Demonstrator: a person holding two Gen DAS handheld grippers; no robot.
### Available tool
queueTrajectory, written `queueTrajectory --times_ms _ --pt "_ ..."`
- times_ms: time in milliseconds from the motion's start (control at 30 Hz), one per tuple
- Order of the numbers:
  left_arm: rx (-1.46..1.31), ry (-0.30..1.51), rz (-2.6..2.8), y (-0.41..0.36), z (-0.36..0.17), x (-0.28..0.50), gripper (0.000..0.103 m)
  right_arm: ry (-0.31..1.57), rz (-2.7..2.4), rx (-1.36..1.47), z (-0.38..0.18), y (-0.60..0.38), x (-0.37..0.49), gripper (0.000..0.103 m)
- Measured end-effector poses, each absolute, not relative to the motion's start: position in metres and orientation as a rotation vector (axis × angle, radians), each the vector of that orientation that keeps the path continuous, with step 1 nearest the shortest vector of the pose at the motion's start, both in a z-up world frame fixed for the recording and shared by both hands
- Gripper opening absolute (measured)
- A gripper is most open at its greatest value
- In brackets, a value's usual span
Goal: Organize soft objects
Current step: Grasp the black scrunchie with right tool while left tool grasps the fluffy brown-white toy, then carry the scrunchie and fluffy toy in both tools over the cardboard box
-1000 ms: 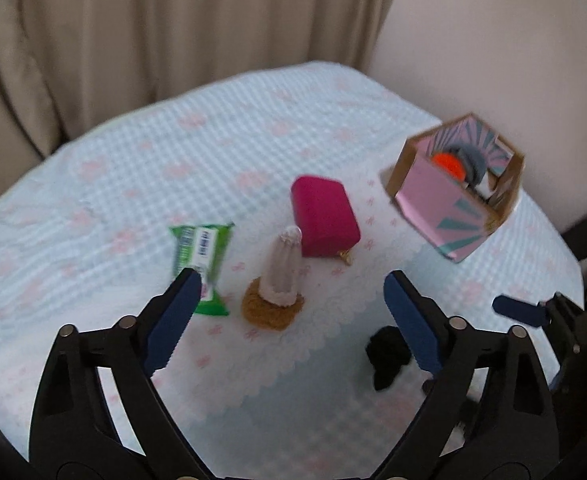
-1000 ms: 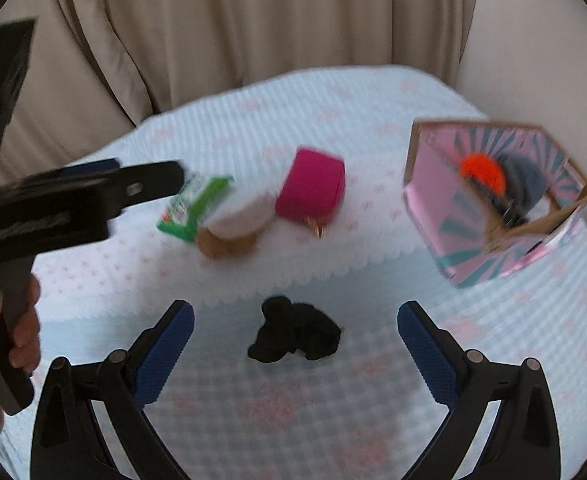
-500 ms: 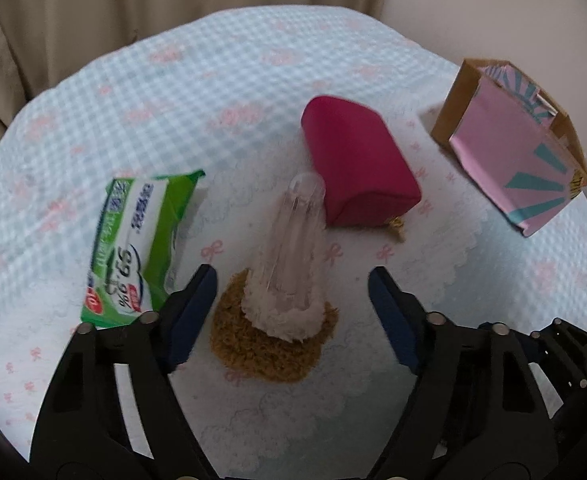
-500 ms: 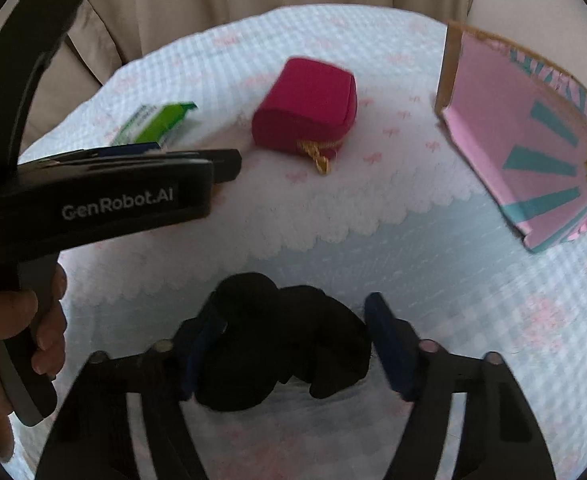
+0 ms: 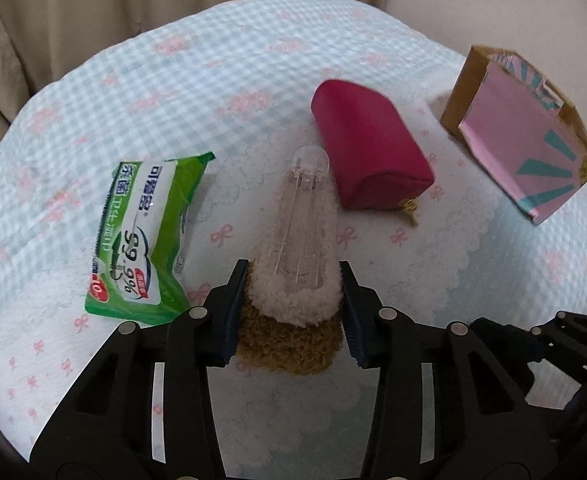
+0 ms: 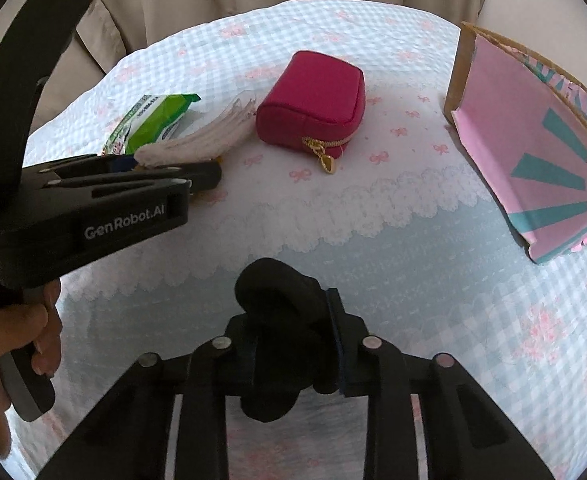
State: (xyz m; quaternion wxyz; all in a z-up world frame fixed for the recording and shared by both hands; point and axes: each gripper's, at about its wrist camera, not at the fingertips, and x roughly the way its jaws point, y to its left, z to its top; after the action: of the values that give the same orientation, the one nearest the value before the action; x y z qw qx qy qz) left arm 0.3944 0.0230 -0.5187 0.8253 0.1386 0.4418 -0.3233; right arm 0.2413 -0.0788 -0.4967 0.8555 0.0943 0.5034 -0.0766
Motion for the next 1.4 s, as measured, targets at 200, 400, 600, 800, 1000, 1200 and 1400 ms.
queueTrajectory --times_ms 200,400,600,800,1000,1200,1400 --pt "0.262 0.918 -0.671 0.031 -0.480 0.382 0.039 1.026 -0.163 0.218 -0.467 -0.082 0.233 0.024" --pt "0.222 0.885 -0.644 0.043 -0.413 0.362 0.039 0.974 -0.167 0.222 -0.408 -0.089 0.218 0.024" --pt "0.199 0.856 -0.630 0.046 -0.330 0.331 0.039 0.899 -0.162 0.232 -0.325 -0.101 0.192 0.024" --pt "0.199 0.810 -0.627 0.029 -0.255 0.295 0.039 0.826 -0.149 0.250 -0.249 -0.126 0.161 0.024" --pt "0.179 0.783 -0.607 -0.008 -0.200 0.256 0.039 0.787 -0.144 0.277 -0.201 -0.180 0.141 0.024" --pt "0.155 0.783 -0.548 -0.071 -0.176 0.221 0.039 0.773 -0.121 0.297 -0.167 -0.264 0.136 0.024" --pt "0.098 0.793 -0.491 -0.150 -0.178 0.202 0.039 0.796 -0.061 0.260 -0.162 -0.345 0.145 0.024"
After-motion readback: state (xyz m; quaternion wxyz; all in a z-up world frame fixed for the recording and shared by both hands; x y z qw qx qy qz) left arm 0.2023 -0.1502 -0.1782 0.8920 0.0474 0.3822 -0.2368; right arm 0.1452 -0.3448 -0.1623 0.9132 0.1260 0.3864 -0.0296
